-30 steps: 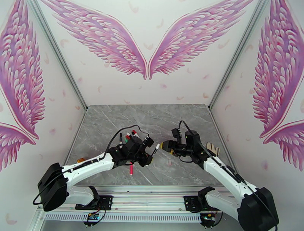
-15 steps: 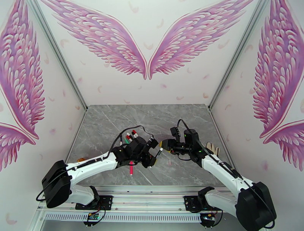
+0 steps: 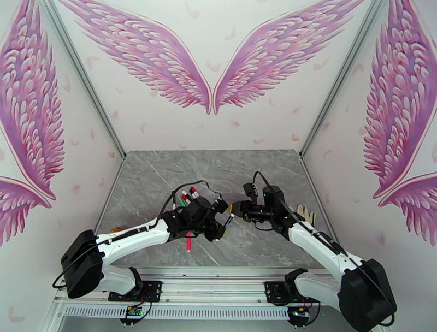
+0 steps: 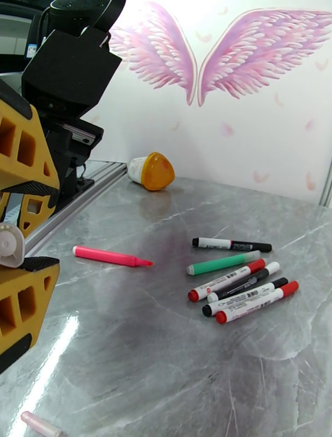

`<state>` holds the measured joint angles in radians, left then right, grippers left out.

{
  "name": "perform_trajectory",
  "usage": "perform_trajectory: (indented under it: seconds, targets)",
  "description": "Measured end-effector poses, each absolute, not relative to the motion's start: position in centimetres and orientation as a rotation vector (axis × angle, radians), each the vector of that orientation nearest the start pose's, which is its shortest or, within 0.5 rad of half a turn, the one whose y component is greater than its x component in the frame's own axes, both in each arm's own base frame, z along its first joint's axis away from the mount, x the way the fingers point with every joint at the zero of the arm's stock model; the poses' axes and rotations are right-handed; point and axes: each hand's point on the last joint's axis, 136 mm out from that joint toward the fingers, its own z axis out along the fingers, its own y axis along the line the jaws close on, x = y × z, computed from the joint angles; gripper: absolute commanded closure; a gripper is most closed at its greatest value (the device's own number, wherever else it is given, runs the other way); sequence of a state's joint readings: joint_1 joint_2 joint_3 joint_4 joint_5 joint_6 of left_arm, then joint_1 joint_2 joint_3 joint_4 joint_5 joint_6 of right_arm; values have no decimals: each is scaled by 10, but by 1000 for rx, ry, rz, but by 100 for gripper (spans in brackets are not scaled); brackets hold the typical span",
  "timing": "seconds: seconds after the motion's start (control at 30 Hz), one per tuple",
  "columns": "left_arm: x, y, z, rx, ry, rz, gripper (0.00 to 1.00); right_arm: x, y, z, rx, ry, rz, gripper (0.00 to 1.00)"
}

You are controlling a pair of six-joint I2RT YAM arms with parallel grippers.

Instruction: Open the pen caps

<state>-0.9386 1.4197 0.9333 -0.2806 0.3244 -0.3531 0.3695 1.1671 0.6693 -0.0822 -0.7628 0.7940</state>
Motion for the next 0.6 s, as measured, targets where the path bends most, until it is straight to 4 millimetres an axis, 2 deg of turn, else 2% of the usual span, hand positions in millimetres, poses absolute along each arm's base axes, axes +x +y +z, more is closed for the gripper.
perform_trajectory:
  seconds: [0.23, 0.43, 0.6]
  targets:
    - [190, -353, 151, 887, 2352, -977, 84, 262, 228, 183, 6, 2350, 1444, 81]
    - [192, -354, 154, 864, 2350, -1001, 59, 263, 228, 183, 7, 2351, 1443, 85]
    - [201, -359, 167, 819, 2301, -1093, 56, 263, 229, 185, -1, 2346, 1451, 86]
